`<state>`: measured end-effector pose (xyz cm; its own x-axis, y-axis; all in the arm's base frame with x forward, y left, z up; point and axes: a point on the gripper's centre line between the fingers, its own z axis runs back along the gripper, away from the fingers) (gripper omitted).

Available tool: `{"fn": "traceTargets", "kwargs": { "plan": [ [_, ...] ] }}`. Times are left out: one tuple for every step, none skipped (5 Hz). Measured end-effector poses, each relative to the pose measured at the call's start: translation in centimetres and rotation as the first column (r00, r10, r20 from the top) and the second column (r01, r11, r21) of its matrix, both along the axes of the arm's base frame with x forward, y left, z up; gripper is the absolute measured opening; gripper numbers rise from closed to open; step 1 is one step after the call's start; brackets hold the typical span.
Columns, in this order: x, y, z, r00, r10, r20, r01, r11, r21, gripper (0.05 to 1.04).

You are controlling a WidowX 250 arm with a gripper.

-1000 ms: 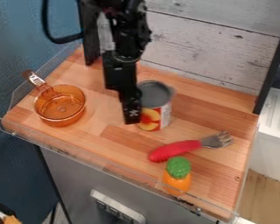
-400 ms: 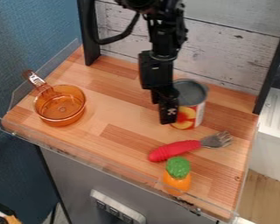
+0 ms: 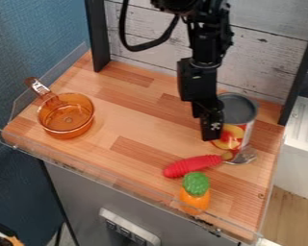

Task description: Push the can to the upper right side of the table

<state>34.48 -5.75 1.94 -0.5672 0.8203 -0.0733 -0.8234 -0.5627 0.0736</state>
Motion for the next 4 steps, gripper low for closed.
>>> {"fn": "traceTargets", "kwargs": {
  "plan": [
    [-0.1,-0.7,0.0,1.0,0.004,-0.004,-0.004,1.0,0.001,0.999],
    [-0.1,-0.6,0.0,1.0,0.01,0.0,-0.01,1.0,0.004,0.999],
    [0.4,0.8,1.5,0.998,0.05,0.044,-0.05,0.999,-0.005,0.999],
    [-0.2,2.2,3.7,0.993,0.081,0.085,-0.079,0.997,-0.026,0.999]
  ]
}}
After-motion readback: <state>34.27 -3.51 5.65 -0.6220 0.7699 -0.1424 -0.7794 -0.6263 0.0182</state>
